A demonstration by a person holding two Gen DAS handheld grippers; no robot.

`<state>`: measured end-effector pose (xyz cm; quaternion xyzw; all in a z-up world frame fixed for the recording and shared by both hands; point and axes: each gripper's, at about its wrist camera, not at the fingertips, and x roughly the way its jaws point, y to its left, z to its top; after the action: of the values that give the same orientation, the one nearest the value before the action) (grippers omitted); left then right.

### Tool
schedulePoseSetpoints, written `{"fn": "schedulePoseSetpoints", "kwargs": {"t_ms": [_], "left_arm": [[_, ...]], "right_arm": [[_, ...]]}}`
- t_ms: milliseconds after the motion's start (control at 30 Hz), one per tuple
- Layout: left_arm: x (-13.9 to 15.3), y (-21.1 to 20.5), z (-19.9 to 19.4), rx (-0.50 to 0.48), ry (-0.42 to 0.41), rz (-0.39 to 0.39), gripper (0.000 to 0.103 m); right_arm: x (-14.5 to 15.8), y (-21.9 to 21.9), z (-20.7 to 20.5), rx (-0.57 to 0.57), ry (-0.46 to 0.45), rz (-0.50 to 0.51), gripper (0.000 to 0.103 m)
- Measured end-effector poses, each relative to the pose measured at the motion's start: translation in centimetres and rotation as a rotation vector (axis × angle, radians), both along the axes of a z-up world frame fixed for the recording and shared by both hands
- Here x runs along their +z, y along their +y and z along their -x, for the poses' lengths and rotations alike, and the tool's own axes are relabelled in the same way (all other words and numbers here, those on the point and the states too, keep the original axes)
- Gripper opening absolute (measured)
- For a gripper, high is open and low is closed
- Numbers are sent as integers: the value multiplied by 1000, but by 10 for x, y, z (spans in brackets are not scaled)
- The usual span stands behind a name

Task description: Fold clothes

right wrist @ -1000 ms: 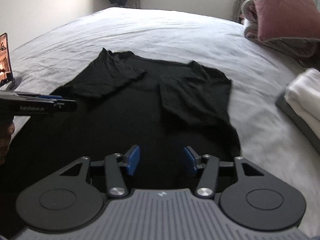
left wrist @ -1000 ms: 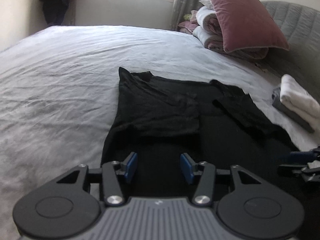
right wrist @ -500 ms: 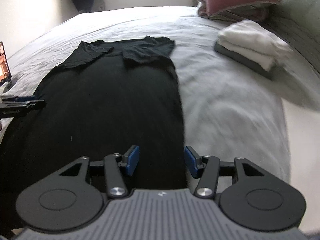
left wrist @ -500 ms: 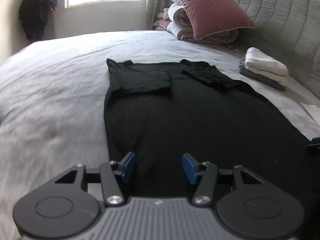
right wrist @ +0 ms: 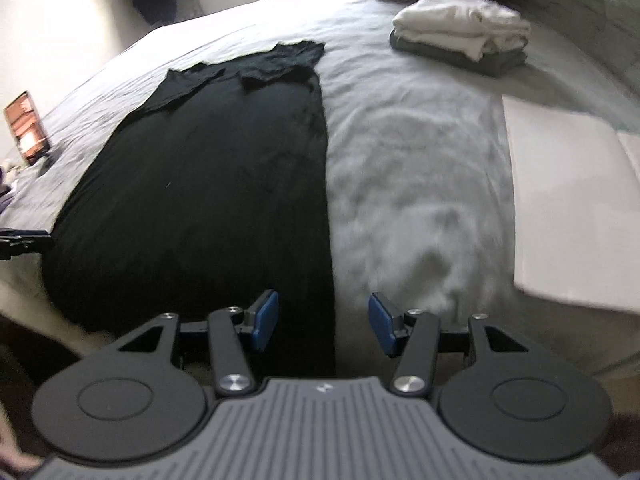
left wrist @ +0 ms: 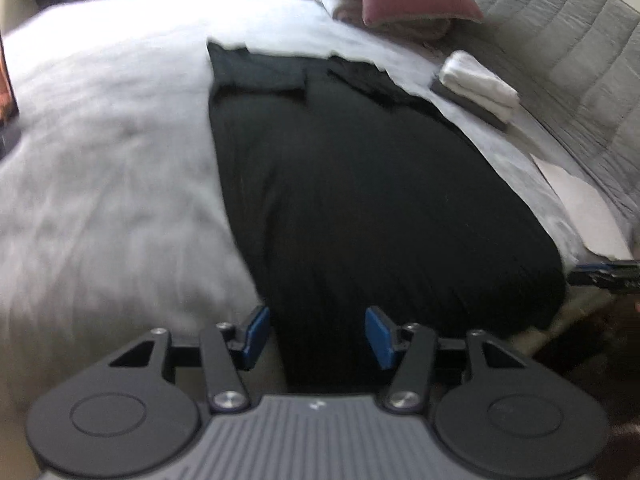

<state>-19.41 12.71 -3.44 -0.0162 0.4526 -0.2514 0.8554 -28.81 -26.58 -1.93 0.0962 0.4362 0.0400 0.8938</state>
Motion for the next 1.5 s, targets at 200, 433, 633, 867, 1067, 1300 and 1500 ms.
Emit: {"fn": "schedulePoseSetpoints", "kwargs": {"t_ms": [200,433,633,867,1067,1300,1500], "left_arm": [[-18,3,10,-160,103,-7,54],[-41,-3,4,-242,113,-24,54],[-52,-6,-1,-293,142,-5,52],[-57,-5,-8,-348,191,41,29],[-57,-3,-10,-407,224,92,3],[-32,13,-5,-434,194,281,2],[-14,39,-27,-274,152,502,2]], "right_arm": [[-7,-14,16,73,87,-88,55],[-25,-14,5,128,191,-90,55],[-39,-6,-18,176,252,-113,55],[-57,7,-35,236,327,-102,46],[-58,13,-39,306,364,-146,7],[-24,4,-34,367,279,-266,6],[11,-13,-47,341,118,-417,6]]}}
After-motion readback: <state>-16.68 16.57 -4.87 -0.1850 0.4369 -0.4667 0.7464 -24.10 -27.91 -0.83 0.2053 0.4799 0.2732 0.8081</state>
